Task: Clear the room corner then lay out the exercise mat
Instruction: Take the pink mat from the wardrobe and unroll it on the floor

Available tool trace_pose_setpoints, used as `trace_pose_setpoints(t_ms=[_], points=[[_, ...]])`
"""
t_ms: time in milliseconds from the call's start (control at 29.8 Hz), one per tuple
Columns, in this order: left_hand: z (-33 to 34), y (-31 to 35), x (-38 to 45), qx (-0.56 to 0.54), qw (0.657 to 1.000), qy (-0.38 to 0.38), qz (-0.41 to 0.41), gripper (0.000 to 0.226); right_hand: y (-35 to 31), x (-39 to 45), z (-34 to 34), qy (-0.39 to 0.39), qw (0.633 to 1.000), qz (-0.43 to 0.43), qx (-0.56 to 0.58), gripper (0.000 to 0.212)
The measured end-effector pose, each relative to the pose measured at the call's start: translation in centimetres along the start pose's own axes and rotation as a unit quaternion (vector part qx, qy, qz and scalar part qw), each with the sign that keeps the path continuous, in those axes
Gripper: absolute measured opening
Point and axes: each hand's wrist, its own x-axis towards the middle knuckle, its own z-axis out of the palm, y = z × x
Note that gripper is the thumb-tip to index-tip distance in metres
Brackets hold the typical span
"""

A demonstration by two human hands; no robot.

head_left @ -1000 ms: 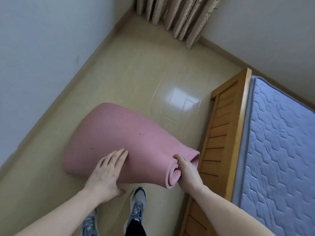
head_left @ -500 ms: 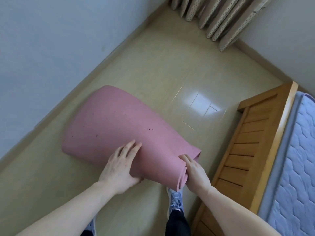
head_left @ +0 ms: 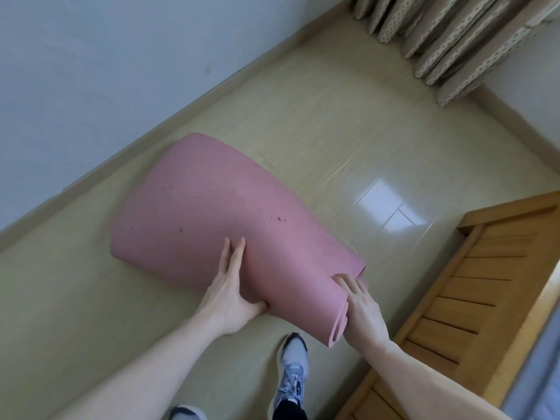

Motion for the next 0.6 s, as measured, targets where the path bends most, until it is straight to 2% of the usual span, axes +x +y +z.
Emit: trace_pose_setpoints(t_ms=[235, 302, 369, 604], points=[[4.6, -0.2, 3.7, -0.035, 0.993, -0.002, 0.109, 0.138, 3.9, -1.0, 4.2, -0.007, 0.999, 0.045, -0.008, 0.067], [5.5, -1.8, 4.7, -0.017, 0.992, -0.010, 0.123, 0.137, 4.2, -1.0, 6.5, -0.030, 0.999, 0.018, -0.012, 0.077], [6.3, -3.8, 5.6, 0.002, 0.990, -0.013, 0.138, 0.137, 4.3, -0.4, 9.6, -0.046, 0.996, -0.024, -0.068, 0.079], [8.4, -13.0, 6.5, 0.048, 0.987, 0.028, 0.150, 0.133, 4.9, 4.0, 20.1, -0.042, 0.980, -0.105, -0.163, 0.049]])
